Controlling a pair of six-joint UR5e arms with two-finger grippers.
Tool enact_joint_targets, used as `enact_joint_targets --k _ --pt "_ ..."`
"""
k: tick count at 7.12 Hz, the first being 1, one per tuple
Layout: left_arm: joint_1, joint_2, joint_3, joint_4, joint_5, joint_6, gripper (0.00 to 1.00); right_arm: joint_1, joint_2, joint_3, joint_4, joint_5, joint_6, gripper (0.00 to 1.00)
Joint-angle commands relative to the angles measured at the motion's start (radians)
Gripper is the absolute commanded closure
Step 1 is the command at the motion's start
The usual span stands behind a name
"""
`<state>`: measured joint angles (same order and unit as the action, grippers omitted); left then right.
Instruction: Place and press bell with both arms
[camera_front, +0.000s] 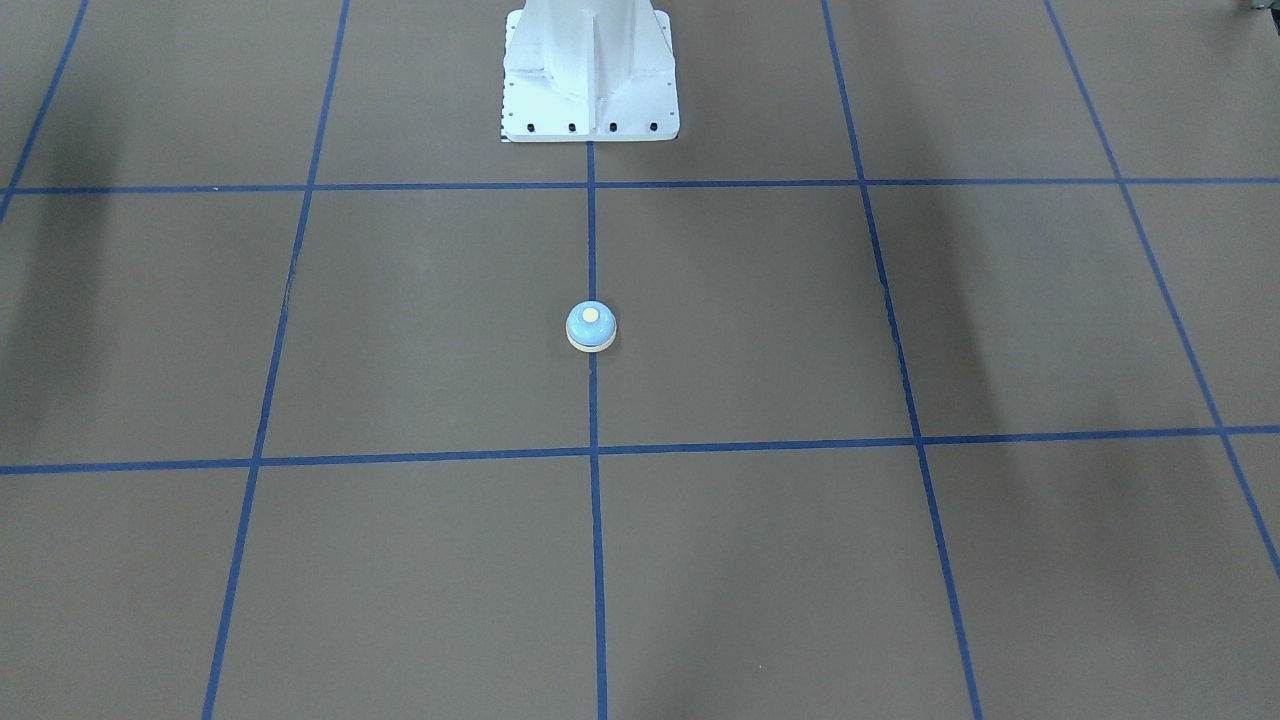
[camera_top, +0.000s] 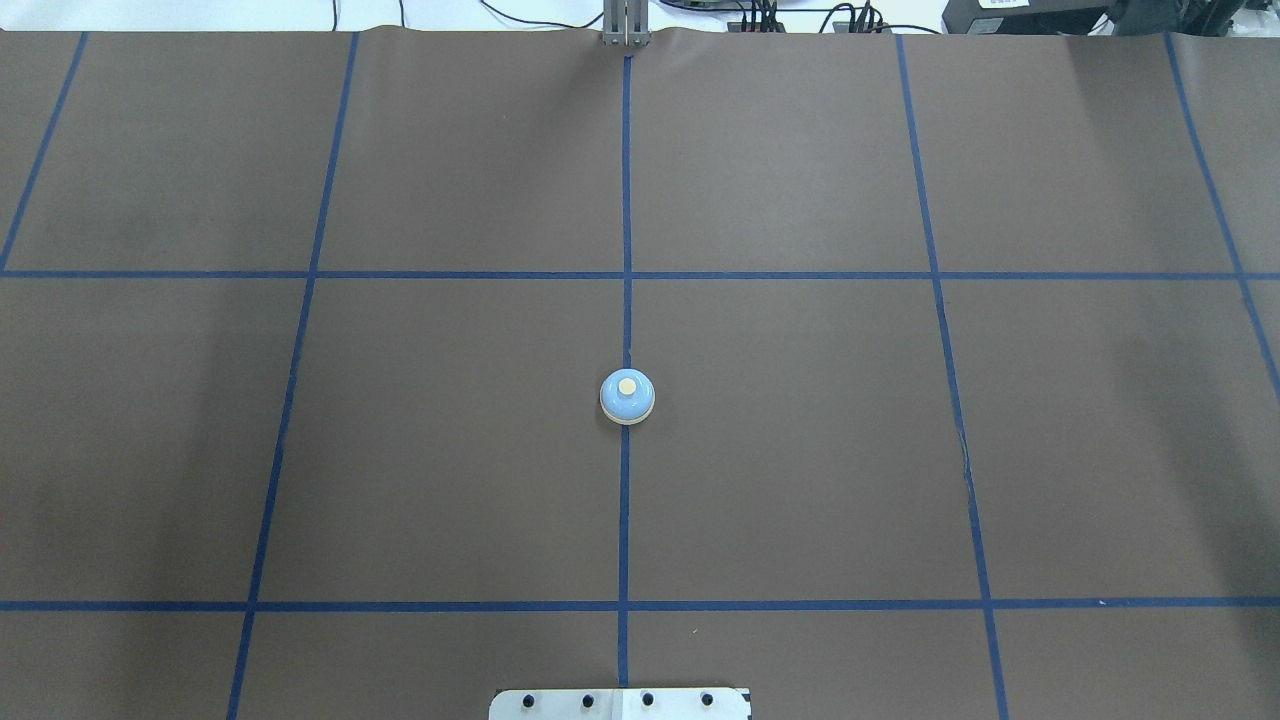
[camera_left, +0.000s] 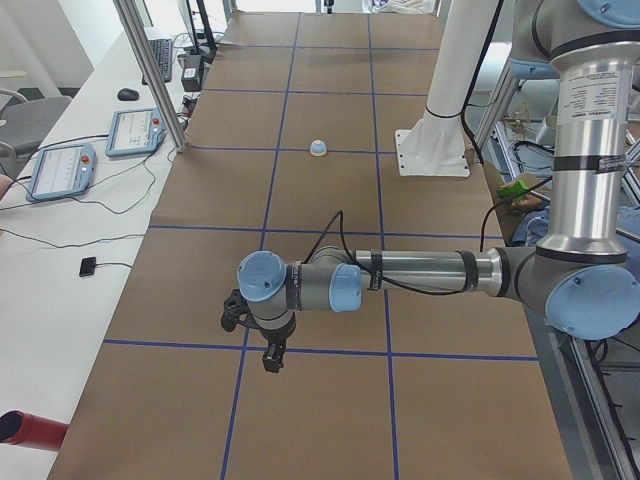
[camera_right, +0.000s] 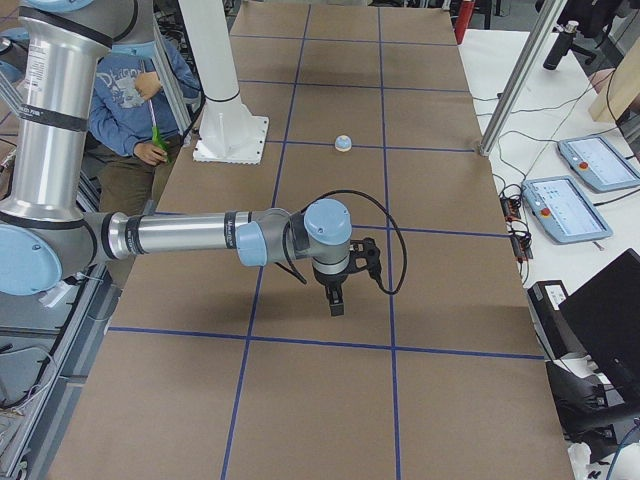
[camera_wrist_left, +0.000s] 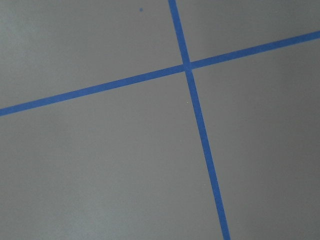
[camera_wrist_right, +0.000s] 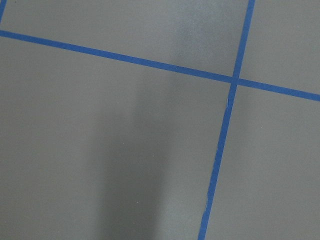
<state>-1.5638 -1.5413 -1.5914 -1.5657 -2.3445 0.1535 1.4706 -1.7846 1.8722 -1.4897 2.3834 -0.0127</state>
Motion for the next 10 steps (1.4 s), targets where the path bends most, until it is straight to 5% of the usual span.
enact_joint_targets --k 1,2,5,10 --pt "-0.002 0.009 -0.022 -0.013 -0.010 -0.052 0.01 -0.035 0.027 -0.002 -0.125 -0.030 -0.132 0.00" --pt "-0.004 0.009 -0.021 -0.002 -0.034 -0.054 0.01 -0.036 0.100 -0.008 -0.209 -0.102 -0.188 0.00" --pt "-0.004 0.012 -0.047 -0.013 -0.041 -0.048 0.00 0.005 0.135 -0.024 -0.230 -0.109 -0.176 0.00" --pt "-0.004 0.025 -0.122 0.009 -0.099 -0.049 0.00 0.019 0.171 -0.047 -0.213 -0.008 -0.171 0.00"
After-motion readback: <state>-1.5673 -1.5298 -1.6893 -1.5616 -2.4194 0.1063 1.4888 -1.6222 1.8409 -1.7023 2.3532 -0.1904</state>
